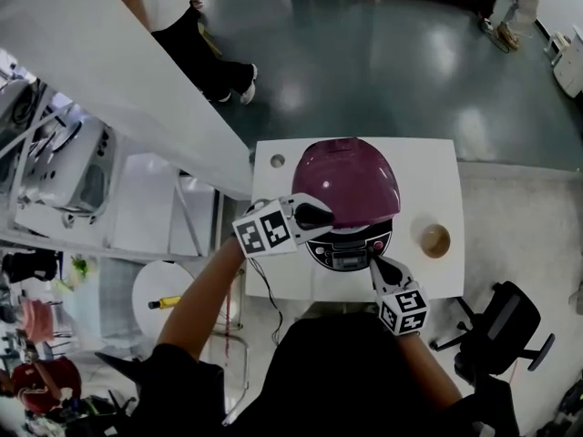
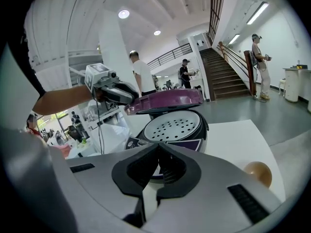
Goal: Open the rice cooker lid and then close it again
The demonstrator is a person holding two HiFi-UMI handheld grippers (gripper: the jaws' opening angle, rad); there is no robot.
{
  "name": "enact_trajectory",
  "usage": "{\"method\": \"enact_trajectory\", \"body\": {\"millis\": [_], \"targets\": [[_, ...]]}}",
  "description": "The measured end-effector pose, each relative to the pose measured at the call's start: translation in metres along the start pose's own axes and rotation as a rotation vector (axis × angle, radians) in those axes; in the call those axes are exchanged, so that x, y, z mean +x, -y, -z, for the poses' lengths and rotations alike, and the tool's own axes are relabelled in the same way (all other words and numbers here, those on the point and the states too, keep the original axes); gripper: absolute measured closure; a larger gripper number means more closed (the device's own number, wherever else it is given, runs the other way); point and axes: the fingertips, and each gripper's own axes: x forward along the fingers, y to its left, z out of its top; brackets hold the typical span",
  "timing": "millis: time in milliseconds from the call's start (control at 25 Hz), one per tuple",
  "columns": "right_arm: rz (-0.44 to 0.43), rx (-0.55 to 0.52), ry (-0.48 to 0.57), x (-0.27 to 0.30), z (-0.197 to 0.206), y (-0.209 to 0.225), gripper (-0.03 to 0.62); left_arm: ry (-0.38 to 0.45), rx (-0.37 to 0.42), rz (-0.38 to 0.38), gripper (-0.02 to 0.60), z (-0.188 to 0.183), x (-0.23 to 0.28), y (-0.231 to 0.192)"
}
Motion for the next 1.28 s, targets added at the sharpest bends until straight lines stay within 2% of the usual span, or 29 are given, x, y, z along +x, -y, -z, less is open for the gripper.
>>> {"method": "enact_trajectory", "body": {"millis": [840,1280], "targets": [[-0.014,0.017,-0.009,0.003,0.012,-0.001,0.594,-0.072,-0.006,0.006,0.517,0.025,0.024,0.017],[-0.023,0.02,-0.022,0.007,0.018,0.002,0.594,-0.069,-0.043,0.006,0.523,0.041,0.039,0.026]]}}
